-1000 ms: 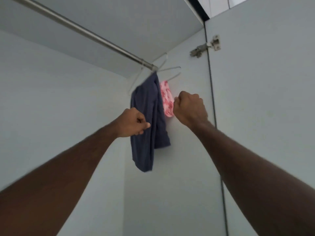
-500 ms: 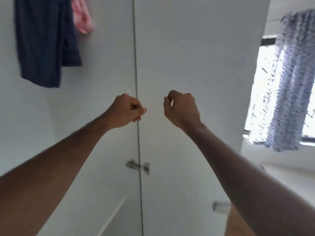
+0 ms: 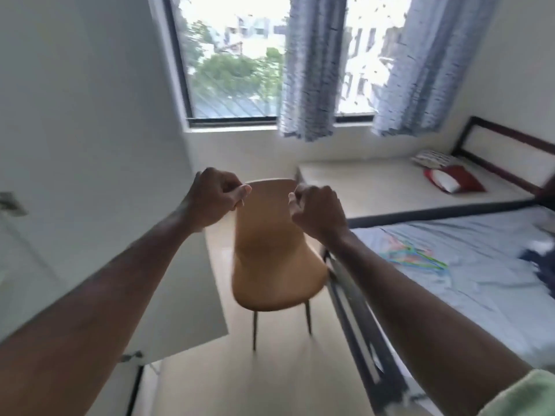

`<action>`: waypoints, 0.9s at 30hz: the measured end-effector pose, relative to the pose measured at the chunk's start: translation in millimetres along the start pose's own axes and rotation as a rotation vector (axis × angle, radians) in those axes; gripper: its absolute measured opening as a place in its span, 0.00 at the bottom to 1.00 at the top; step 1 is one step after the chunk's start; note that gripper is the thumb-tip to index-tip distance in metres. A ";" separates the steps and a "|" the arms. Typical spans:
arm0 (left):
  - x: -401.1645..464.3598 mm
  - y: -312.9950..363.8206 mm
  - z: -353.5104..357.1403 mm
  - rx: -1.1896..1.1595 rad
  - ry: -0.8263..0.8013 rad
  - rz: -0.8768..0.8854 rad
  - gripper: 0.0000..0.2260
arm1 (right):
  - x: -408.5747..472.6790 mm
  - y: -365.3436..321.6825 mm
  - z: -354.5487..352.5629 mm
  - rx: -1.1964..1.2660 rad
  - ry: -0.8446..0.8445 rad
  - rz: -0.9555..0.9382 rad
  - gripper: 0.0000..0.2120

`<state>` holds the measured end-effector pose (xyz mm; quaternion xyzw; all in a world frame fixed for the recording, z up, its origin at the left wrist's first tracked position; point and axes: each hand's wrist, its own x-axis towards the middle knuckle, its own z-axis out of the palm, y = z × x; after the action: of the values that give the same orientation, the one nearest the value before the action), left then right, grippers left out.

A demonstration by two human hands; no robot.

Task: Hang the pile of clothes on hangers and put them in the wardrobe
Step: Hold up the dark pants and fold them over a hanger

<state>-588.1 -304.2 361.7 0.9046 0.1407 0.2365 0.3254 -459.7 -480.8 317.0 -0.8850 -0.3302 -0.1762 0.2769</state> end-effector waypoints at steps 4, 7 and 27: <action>5.1 69.4 121.5 -0.070 -0.141 0.091 0.12 | -60.6 123.4 -54.1 -0.161 -0.041 0.180 0.11; 4.0 126.5 209.9 -0.101 -0.303 0.159 0.12 | -105.6 203.4 -102.3 -0.249 -0.022 0.316 0.11; 59.7 432.1 639.1 -0.330 -0.909 0.542 0.13 | -224.6 569.0 -293.8 -0.528 0.099 0.977 0.11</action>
<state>-162.0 -937.1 232.7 0.8564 -0.2910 -0.0836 0.4183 -271.2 -1126.1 223.7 -0.9652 0.1872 -0.1453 0.1105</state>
